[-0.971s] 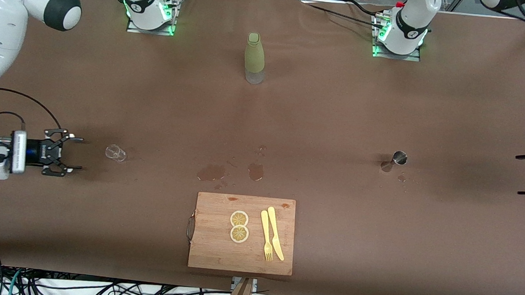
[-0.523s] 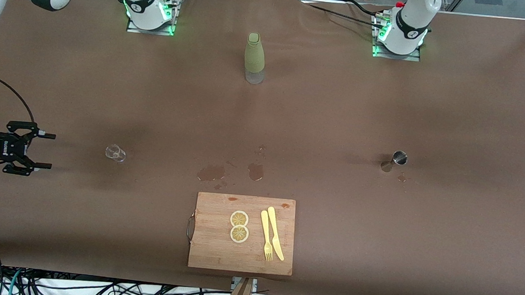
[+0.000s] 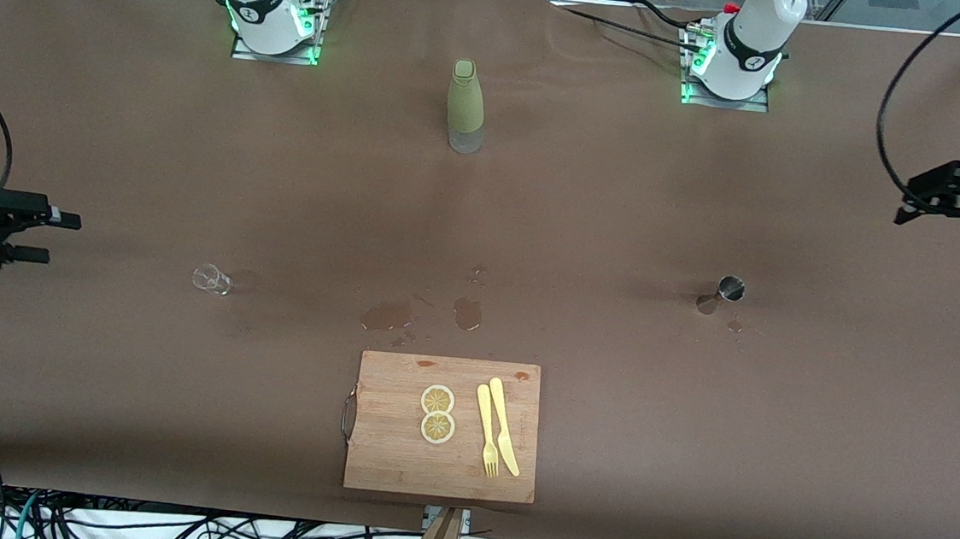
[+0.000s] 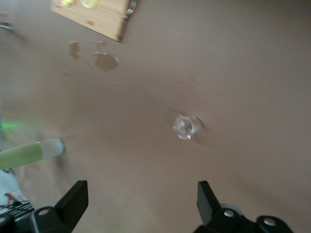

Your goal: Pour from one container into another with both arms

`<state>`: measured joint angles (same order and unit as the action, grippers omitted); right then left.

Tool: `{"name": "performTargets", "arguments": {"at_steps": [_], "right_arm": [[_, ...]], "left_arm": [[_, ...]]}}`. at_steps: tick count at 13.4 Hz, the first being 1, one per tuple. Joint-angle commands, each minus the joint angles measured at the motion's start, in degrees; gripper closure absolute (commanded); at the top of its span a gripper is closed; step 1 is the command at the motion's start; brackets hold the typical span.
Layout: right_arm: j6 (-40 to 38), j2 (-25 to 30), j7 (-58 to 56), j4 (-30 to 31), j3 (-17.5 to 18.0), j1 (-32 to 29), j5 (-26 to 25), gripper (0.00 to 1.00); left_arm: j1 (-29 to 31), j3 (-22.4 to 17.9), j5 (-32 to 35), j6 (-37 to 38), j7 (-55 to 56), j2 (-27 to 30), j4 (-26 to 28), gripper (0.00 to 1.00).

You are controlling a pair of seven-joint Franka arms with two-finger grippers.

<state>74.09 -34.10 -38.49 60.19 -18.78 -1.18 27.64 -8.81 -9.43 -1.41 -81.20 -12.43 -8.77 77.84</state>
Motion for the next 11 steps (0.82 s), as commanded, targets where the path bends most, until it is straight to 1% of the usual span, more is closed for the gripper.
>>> {"name": "performTargets", "arguments": {"at_steps": [1, 2, 3, 5, 7, 9, 10, 11], "right_arm": [[0.89, 7.09, 14.88, 2.30, 9.16, 0.57, -15.98, 0.00], [0.53, 9.20, 21.38, 3.78, 12.42, 0.65, -19.96, 0.00], [-0.25, 11.75, 27.62, 6.23, 14.45, 0.65, -21.30, 0.00], [-2.01, 16.15, 33.29, 11.51, 15.26, 1.09, -22.45, 0.00], [-2.98, 19.15, 33.48, 14.94, 16.05, 2.58, -25.17, 0.00], [-2.02, 20.03, 32.61, 15.57, 15.97, 2.67, -26.58, 0.00], [-1.76, 20.73, 31.99, 15.57, 15.97, 2.67, -28.68, 0.00], [-0.80, 22.30, 31.47, 15.57, 15.97, 2.59, -29.74, 0.00]], "left_arm": [[-1.64, 0.37, 0.63, -4.13, 11.36, 7.79, 11.35, 0.00], [-1.73, 0.37, 0.53, -5.01, 11.46, 8.15, 12.07, 0.00], [-1.73, 0.37, 0.62, -6.33, 11.37, 8.16, 12.60, 0.00], [-1.73, 0.37, 0.97, -10.28, 11.81, 8.77, 15.14, 0.00], [-1.91, 0.37, 0.71, -10.04, 12.60, 8.16, 14.28, 0.00], [-1.91, 0.37, 0.71, -7.85, 14.09, 5.79, 10.95, 0.00], [-1.91, 0.37, 0.62, -7.49, 14.19, 5.70, 10.85, 0.00], [-1.91, 0.63, 0.62, -7.40, 14.88, 5.61, 10.85, 0.00]]}}
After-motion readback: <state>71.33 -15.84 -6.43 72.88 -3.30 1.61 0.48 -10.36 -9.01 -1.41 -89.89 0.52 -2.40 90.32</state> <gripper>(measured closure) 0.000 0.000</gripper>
